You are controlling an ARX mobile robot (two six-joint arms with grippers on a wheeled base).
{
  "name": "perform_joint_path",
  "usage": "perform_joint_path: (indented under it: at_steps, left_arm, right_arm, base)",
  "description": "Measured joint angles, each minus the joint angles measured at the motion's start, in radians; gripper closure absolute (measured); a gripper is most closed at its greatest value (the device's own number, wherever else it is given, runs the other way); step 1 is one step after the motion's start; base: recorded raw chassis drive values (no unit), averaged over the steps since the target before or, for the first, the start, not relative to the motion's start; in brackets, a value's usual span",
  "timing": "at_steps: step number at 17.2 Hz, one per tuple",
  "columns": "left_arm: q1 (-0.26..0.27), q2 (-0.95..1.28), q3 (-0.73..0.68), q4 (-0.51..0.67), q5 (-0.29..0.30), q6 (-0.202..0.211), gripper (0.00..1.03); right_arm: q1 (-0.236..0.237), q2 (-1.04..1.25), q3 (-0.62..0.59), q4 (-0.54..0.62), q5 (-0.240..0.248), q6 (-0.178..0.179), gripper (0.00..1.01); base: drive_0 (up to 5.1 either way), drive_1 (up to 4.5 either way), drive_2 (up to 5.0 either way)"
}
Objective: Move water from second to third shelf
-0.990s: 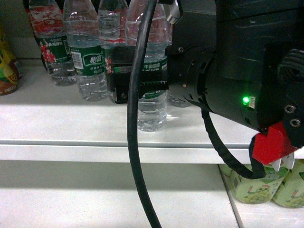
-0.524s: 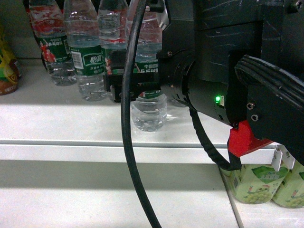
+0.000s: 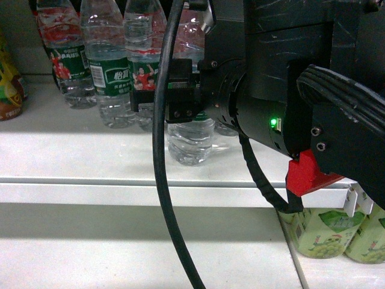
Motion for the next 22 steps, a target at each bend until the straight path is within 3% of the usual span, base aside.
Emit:
perform_joint_path:
  at_steps: [5,11,17,22]
  left_arm:
    - [0.0,0.0,0.0,0.0,0.0,0.0,0.05]
    - [0.0,0.0,0.0,0.0,0.0,0.0,0.05]
    - [0.0,0.0,0.0,0.0,0.0,0.0,0.05]
    - [0.0,0.0,0.0,0.0,0.0,0.0,0.05]
  right_arm:
    - [0.007,-0.062,-0.081,0.018,-0.008,-0.025,0.61]
    - [-0.018,-0.256,-0.332,0.069,-0.043,-0.049,0.61]
    - [-0.149,-0.468,-0.531,0.085,-0.021,-0.08,0.61]
    - [-0.317,-0.635,-0.644,0.096,-0.047,-0.101,0.61]
  base:
    - [0.0,0.0,0.0]
    - [0.0,0.0,0.0]
    - [0.0,0.0,0.0]
    - [0.0,0.0,0.0]
